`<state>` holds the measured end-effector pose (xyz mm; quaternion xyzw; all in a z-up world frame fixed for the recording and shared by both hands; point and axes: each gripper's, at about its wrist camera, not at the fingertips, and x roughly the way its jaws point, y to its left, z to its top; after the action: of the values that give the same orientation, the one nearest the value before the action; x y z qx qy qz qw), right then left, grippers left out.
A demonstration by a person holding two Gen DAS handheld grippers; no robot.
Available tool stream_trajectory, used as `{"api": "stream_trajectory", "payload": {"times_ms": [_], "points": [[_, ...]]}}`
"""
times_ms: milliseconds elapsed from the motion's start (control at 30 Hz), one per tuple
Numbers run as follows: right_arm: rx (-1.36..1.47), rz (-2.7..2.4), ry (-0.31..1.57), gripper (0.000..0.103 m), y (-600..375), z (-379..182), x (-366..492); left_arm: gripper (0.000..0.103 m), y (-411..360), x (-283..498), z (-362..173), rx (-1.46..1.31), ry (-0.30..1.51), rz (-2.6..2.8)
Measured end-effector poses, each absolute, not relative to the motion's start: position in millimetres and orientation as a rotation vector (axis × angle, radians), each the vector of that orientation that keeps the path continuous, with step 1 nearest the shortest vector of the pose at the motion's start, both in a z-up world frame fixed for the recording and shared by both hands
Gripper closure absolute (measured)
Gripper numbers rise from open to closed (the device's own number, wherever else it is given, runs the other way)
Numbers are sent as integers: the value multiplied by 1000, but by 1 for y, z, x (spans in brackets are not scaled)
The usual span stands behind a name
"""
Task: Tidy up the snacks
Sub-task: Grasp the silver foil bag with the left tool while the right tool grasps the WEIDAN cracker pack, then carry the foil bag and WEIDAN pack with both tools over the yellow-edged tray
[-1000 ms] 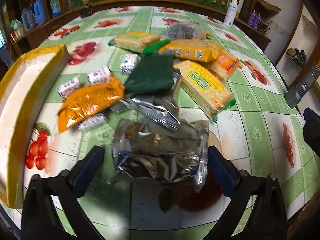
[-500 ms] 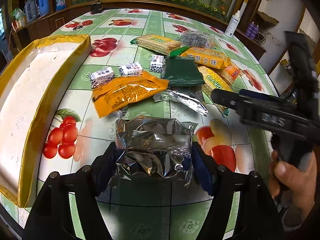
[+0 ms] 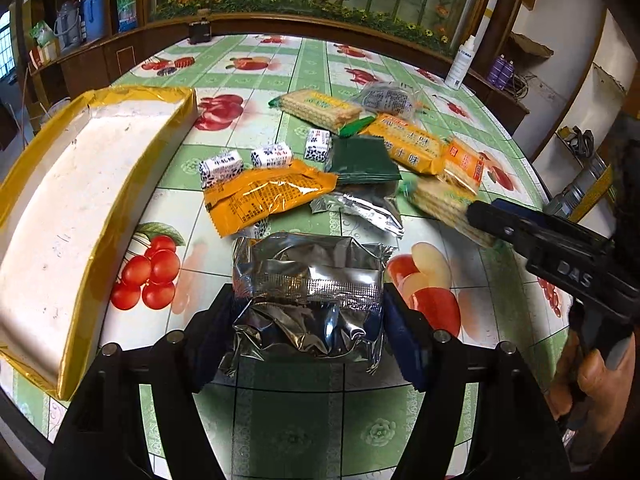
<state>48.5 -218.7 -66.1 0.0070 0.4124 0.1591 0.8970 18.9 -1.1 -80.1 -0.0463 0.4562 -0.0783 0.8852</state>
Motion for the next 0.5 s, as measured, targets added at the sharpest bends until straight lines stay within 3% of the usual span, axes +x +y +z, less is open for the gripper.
{"api": "stream_trajectory", "payload": {"times_ms": [233,333,500], "points": [[0,357,827,56,-221,-50,22,33,-1,12,-74,-87,936,-152],[-26,351,874,68,-217,-65,22,33,-1,8,-75,-87,938,-154],[-66,333,904,56,-214,-84,21,33,2,6,-75,-92,938,-150]]}}
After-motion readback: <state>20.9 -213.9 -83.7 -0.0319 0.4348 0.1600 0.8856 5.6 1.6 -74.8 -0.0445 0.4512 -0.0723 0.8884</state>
